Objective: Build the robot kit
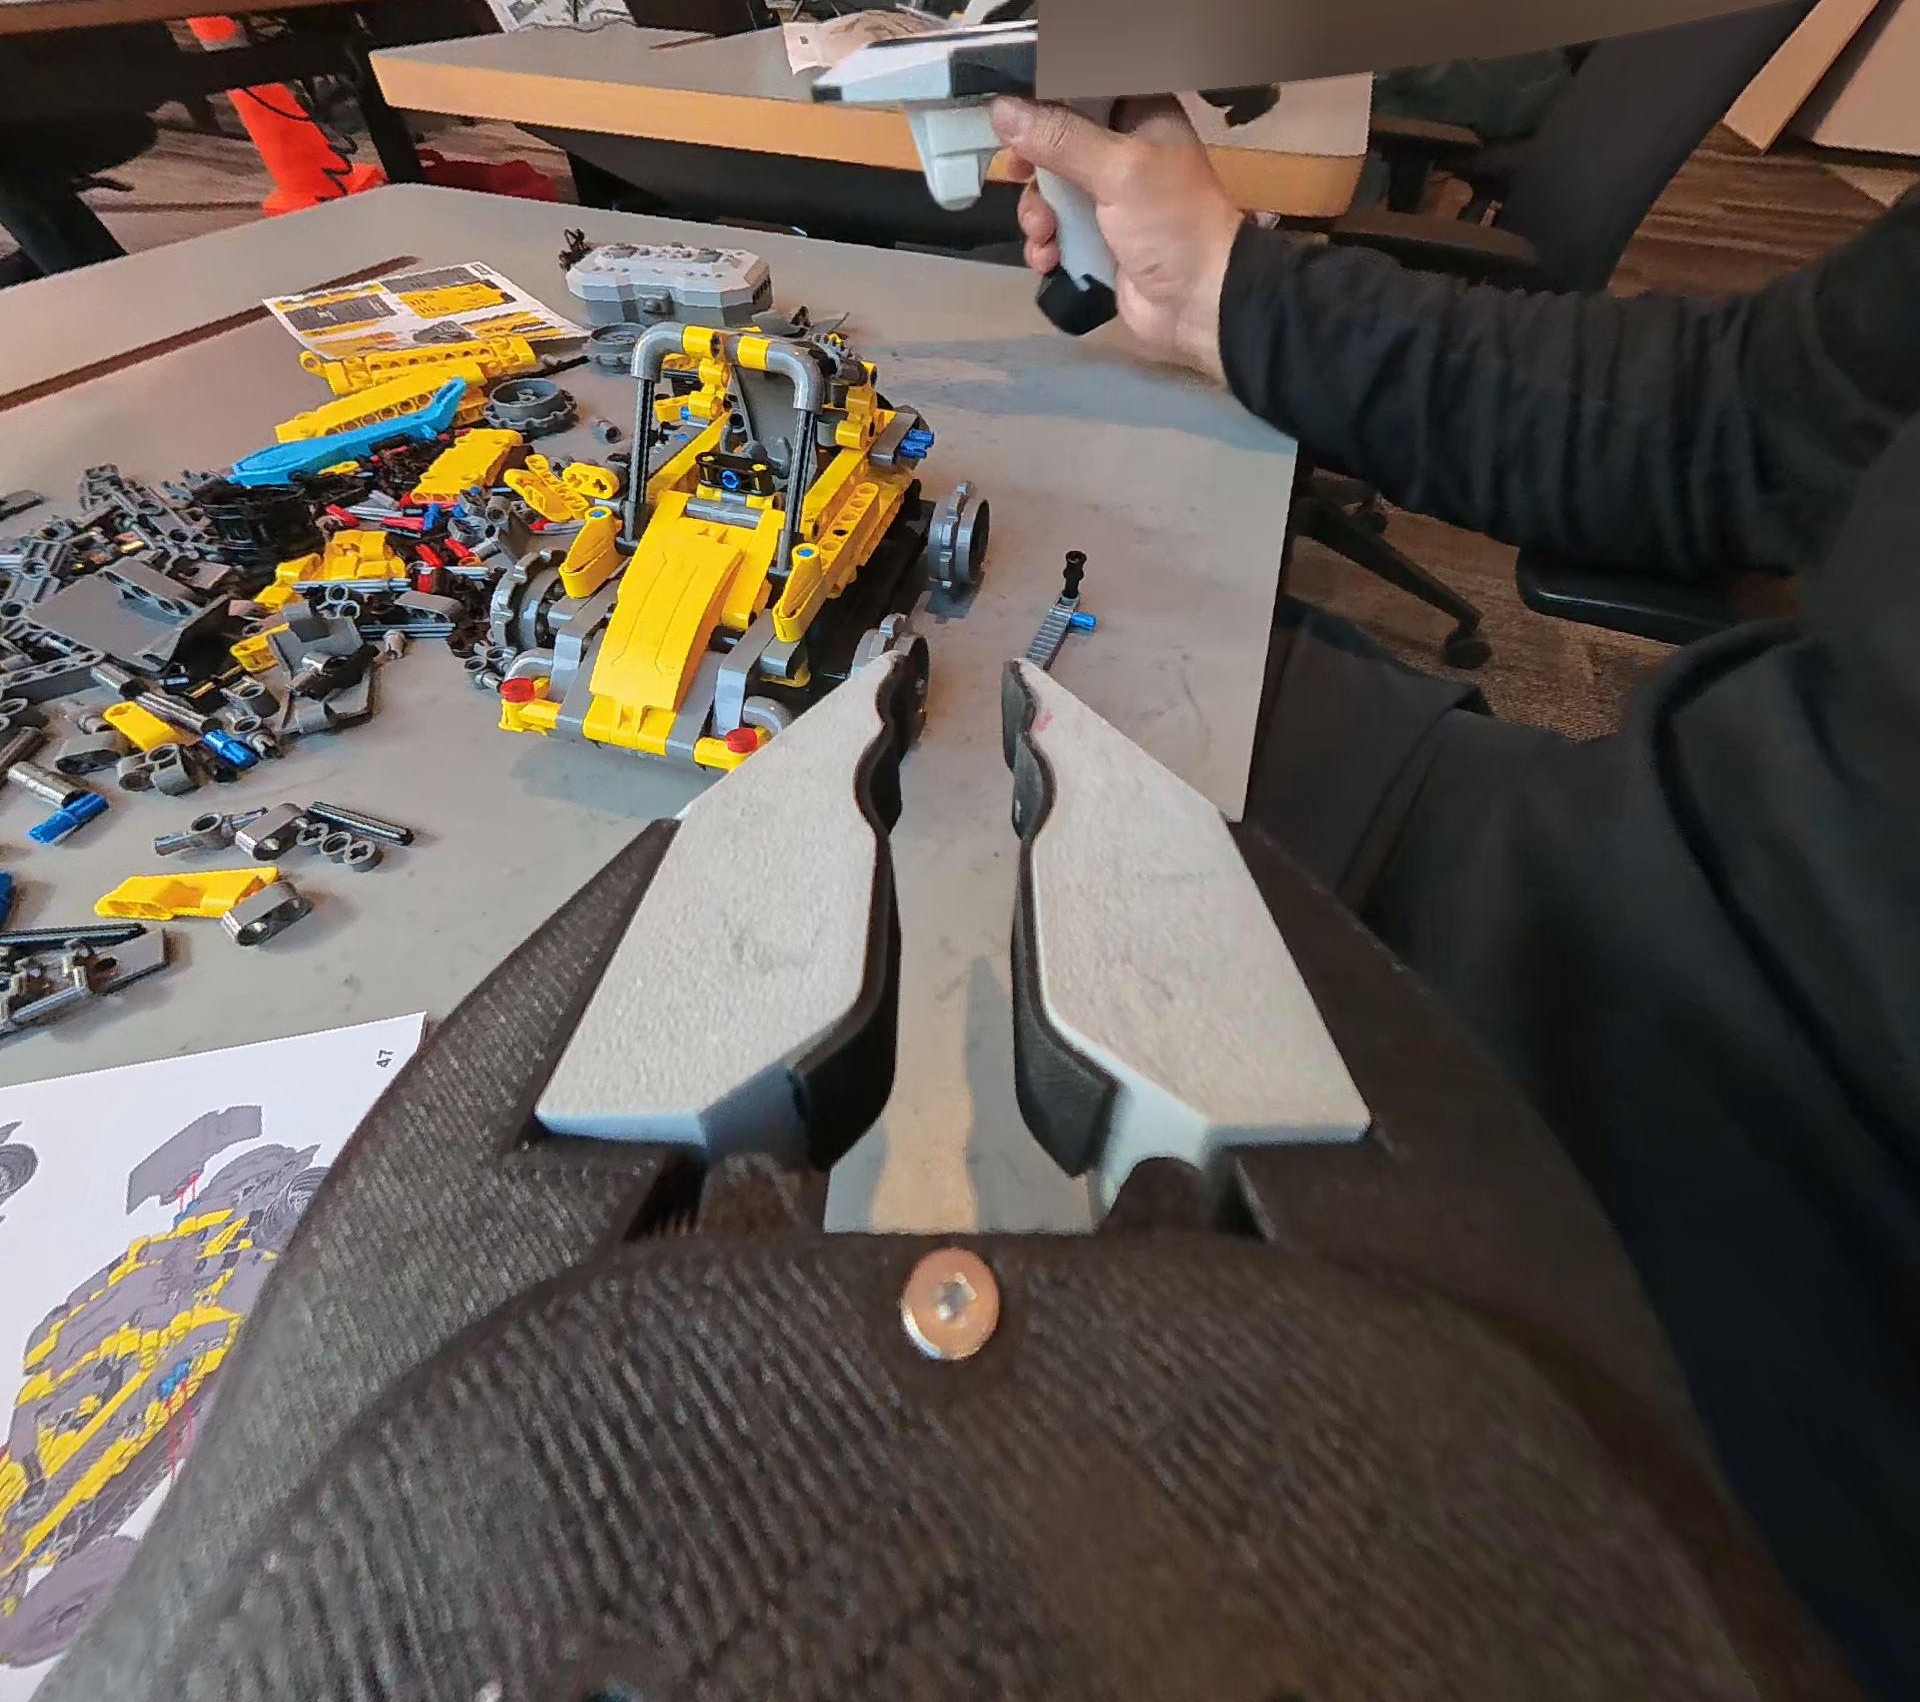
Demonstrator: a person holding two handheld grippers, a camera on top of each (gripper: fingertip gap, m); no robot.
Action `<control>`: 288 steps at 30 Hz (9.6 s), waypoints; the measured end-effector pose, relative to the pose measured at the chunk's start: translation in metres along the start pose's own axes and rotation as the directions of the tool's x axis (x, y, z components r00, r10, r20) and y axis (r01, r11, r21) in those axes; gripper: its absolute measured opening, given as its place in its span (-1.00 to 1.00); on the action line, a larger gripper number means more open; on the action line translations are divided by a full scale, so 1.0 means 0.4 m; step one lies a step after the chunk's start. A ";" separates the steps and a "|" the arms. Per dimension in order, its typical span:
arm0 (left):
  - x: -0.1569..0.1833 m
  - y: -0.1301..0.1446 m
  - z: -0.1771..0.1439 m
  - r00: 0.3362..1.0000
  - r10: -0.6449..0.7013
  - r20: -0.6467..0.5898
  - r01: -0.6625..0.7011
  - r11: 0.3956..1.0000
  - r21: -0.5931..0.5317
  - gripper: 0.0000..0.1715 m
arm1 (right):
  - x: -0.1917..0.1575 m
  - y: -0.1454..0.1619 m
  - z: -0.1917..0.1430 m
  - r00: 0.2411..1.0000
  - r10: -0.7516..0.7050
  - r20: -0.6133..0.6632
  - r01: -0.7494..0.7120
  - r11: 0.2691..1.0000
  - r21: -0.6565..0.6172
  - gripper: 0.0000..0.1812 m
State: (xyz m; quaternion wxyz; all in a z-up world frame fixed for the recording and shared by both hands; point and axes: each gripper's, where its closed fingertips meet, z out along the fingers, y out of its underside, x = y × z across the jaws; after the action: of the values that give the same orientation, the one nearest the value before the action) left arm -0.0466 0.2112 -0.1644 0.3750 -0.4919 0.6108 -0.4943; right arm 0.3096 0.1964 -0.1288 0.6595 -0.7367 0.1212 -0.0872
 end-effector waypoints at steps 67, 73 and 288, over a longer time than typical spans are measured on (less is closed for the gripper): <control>0.014 0.027 0.023 0.995 0.101 0.027 -0.098 0.991 -0.087 -0.88 | -0.207 0.164 0.058 0.895 -0.267 0.357 0.350 0.916 -0.195 -0.94; 0.016 0.030 0.026 0.992 0.120 0.033 -0.116 0.988 -0.098 -0.88 | -0.212 0.165 0.055 0.889 -0.282 0.360 0.365 0.912 -0.187 -0.95; -0.005 0.181 0.009 0.772 0.635 -0.026 -0.583 0.692 -0.426 -0.94 | -0.753 0.245 -0.273 0.446 -0.104 0.889 0.449 0.885 -0.122 -0.71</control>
State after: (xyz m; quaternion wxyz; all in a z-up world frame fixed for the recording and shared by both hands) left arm -0.0592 0.2144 -0.2357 0.4427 -0.3578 0.8043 -0.1706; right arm -0.0159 0.1709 -0.2041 0.4678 -0.7909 -0.3359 0.2070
